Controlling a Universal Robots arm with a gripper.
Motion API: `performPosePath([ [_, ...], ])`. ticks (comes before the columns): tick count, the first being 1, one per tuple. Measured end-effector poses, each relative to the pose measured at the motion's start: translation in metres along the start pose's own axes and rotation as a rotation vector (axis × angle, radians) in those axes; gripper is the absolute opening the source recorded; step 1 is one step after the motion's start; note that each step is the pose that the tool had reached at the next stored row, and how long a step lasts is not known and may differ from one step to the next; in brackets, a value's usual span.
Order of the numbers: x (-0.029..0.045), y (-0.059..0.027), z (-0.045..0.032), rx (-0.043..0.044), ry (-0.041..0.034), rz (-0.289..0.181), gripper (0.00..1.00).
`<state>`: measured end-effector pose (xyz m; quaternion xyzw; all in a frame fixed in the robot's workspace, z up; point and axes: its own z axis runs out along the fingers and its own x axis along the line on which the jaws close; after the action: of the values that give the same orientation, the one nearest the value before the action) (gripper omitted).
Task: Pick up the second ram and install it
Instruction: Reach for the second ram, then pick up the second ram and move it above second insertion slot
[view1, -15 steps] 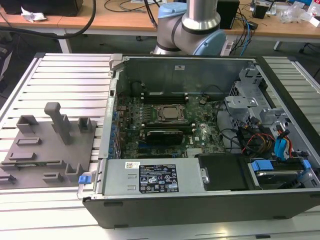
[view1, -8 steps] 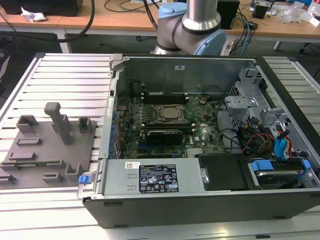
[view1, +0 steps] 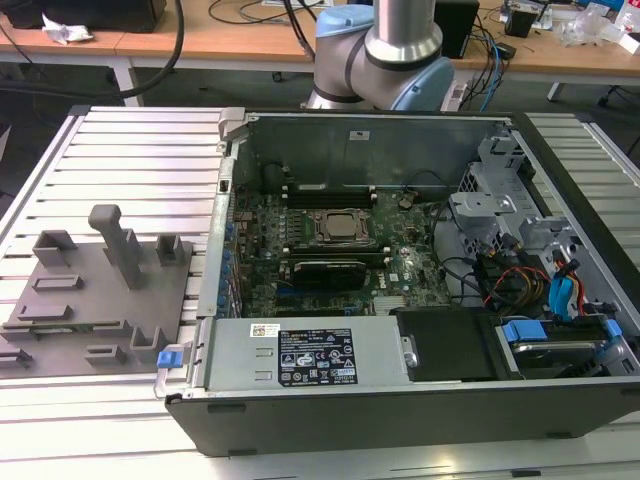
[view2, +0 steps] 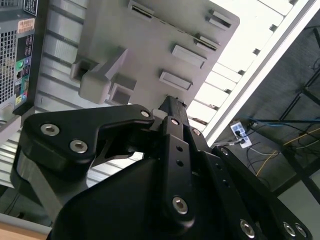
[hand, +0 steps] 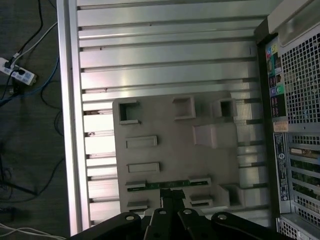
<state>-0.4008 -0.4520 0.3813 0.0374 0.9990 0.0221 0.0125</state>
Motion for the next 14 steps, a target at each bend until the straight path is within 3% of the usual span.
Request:
performPosePath([
  [4, -0.0009, -0.0085, 0.0003, 0.0001, 0.0001, 0.0, 0.11],
  [14, -0.0009, -0.0092, 0.0003, 0.0, 0.0, 0.0, 0.11],
])
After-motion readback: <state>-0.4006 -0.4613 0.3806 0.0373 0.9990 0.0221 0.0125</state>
